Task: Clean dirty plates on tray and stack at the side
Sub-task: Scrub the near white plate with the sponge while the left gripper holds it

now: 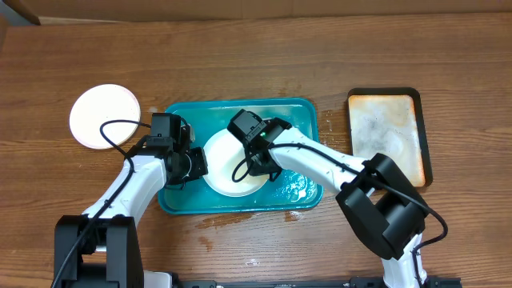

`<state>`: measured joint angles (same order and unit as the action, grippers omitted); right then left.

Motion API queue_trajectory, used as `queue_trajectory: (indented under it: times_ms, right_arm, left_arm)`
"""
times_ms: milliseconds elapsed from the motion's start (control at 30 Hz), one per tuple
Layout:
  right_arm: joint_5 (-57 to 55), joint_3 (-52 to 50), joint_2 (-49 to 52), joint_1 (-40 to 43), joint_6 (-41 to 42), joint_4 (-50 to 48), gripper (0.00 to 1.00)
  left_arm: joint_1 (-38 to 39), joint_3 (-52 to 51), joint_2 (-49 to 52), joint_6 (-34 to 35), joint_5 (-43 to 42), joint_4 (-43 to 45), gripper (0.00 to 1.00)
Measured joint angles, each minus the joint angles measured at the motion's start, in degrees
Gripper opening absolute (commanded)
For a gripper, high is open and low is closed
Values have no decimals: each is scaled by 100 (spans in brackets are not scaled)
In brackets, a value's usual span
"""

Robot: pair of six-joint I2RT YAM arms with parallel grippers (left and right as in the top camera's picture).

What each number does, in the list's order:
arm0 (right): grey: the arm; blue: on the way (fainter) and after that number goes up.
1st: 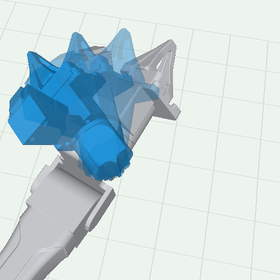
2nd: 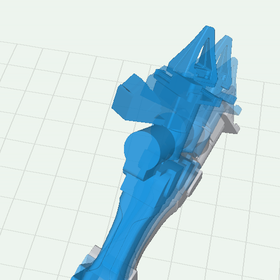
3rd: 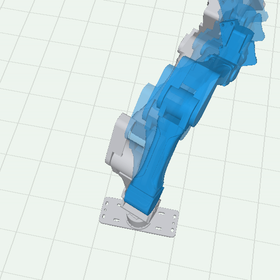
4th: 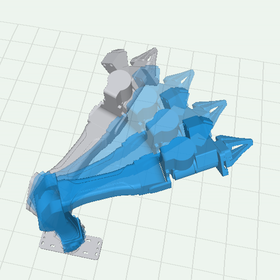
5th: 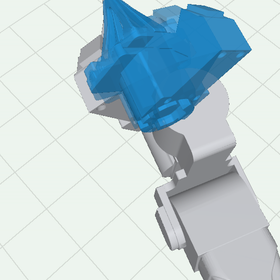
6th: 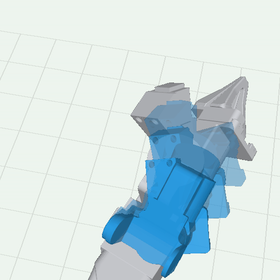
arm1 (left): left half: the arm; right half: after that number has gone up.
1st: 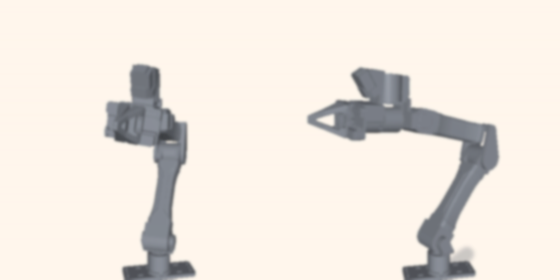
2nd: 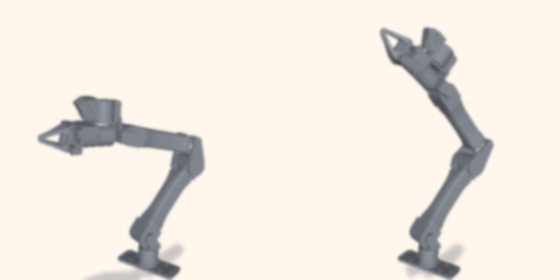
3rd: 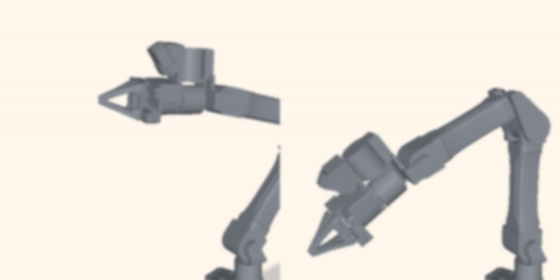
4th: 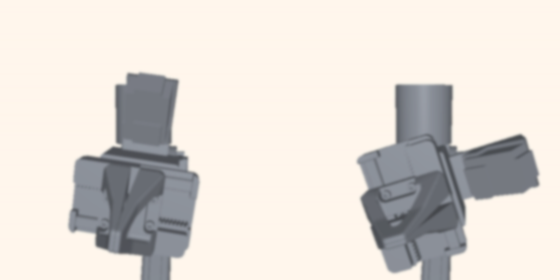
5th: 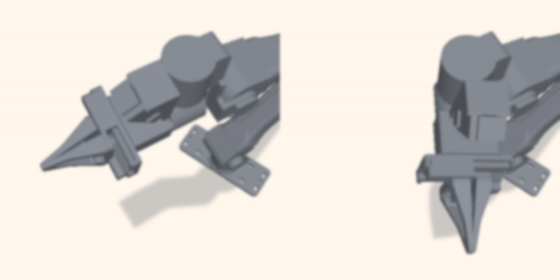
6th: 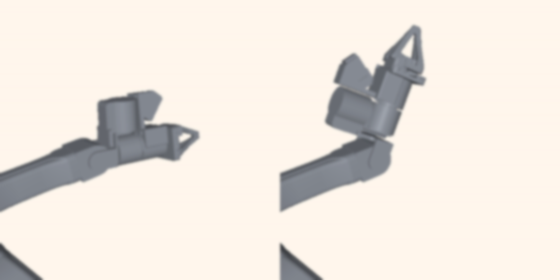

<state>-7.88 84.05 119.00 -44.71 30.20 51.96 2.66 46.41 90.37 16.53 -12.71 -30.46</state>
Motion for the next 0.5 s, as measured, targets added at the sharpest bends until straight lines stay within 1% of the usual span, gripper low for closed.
queue_trajectory:
  times_ms: [167, 267, 400, 500]
  right_arm:
    - [-68, 138, 17, 105, -17, 256, 4]
    - [39, 400, 109, 184, -179, 380, 4]
    - [516, 1102, 238, 304, -345, 466, 4]
    - [1047, 1814, 245, 348, -343, 393, 4]
  left_arm:
    - [74, 2, 0, 0, -162, -22, 4]
    - [74, 2, 0, 0, -160, -37, 4]
    - [63, 9, -7, 0, -50, -39, 4]
    - [59, 9, -11, -4, 15, -52, 4]
